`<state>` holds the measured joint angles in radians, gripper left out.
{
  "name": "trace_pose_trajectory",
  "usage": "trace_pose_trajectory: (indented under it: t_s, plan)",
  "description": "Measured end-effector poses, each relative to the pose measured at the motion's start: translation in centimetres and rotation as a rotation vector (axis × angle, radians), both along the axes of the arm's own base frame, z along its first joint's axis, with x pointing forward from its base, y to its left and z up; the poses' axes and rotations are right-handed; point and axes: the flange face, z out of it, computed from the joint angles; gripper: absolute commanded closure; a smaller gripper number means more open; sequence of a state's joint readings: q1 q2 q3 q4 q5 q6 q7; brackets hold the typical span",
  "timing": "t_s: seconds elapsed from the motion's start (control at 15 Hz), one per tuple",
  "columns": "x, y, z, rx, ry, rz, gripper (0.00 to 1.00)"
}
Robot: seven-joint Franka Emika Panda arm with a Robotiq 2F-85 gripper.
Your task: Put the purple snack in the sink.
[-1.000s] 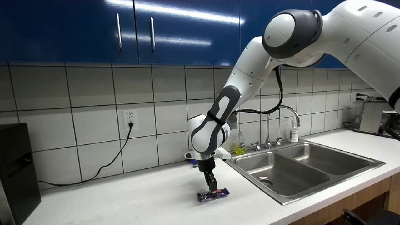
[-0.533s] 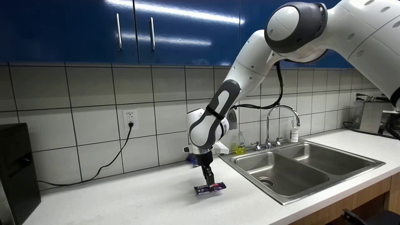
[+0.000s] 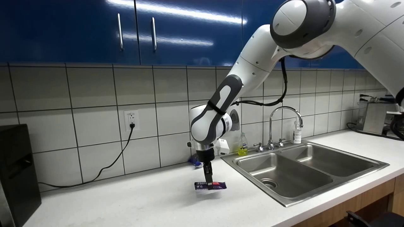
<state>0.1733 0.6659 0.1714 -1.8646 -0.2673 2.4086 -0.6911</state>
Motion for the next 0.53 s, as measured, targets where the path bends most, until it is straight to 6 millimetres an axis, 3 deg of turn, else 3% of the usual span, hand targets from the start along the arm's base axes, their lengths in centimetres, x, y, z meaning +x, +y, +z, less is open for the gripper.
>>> trace_pose_trajectory:
  t_s: [0.53]
  plan:
    - [-0.7,-0.8,2.0,0.069,-0.084,-0.399,0.88]
